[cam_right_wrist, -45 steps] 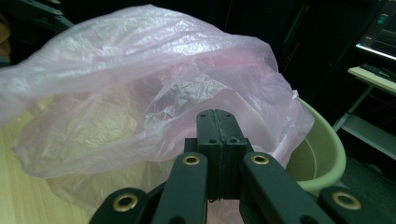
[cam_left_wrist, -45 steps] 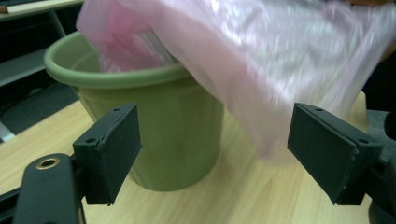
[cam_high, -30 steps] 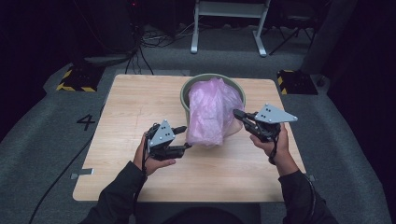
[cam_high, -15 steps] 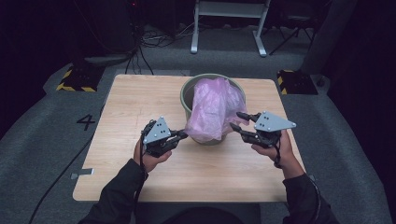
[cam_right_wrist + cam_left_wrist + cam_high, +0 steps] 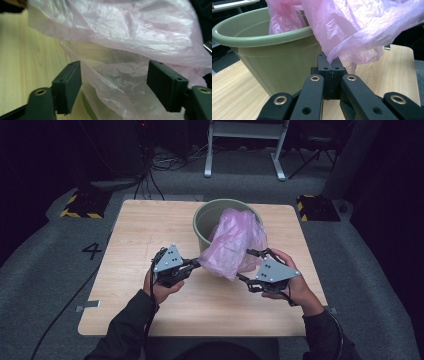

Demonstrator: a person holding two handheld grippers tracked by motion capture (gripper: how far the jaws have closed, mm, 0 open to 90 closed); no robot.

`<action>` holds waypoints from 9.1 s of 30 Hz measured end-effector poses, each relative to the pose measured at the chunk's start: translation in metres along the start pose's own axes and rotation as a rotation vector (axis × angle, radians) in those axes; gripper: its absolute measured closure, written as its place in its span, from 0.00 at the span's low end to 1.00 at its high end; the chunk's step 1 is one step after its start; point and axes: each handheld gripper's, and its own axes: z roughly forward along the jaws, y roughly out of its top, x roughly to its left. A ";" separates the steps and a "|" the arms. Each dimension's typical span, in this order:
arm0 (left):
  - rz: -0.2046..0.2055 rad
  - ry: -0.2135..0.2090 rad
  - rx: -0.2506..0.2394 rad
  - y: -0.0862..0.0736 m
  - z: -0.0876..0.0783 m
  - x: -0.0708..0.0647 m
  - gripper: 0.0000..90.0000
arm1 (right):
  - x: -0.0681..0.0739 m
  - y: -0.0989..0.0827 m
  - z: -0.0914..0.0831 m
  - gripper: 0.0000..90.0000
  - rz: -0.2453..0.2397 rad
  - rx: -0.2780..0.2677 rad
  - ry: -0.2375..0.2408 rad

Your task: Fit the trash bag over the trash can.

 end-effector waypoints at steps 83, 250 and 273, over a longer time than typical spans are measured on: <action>-0.001 0.245 0.091 0.030 0.008 0.043 1.00 | -0.131 -0.076 0.021 1.00 0.586 0.132 -0.370; 0.054 0.145 0.257 -0.036 0.056 0.097 0.96 | -0.082 -0.102 0.051 0.89 0.426 0.067 0.131; 0.047 0.139 0.288 -0.062 0.061 0.087 1.00 | -0.075 -0.123 0.052 1.00 0.460 0.097 0.133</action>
